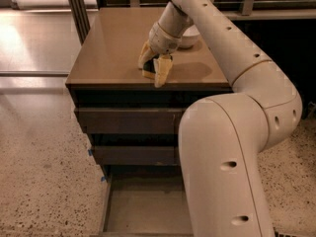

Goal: Place sponge into bottom drawer

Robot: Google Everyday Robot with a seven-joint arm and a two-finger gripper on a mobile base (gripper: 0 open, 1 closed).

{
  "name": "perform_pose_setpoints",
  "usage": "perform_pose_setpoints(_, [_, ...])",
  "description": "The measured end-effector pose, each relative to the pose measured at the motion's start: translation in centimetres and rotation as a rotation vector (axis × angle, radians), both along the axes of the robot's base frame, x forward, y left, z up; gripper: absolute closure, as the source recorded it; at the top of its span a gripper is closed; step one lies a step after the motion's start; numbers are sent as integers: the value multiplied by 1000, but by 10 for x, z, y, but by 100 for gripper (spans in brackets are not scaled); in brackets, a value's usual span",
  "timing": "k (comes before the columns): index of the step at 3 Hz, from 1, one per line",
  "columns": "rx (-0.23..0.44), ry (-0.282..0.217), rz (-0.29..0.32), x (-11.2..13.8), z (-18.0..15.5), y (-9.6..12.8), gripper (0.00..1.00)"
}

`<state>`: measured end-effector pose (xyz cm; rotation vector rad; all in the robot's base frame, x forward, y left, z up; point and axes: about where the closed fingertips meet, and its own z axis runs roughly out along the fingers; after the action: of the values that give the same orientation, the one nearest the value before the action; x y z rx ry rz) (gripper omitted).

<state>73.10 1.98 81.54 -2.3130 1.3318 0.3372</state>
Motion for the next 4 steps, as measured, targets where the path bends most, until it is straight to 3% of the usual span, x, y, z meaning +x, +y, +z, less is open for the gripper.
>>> perform_pose_setpoints(1, [0,0,0,0,0,0,97])
perform_pose_setpoints(3, [10,-8,-3,3,0,3,100])
perform_pose_setpoints(4, [39,-37,-1,4,15,8,100])
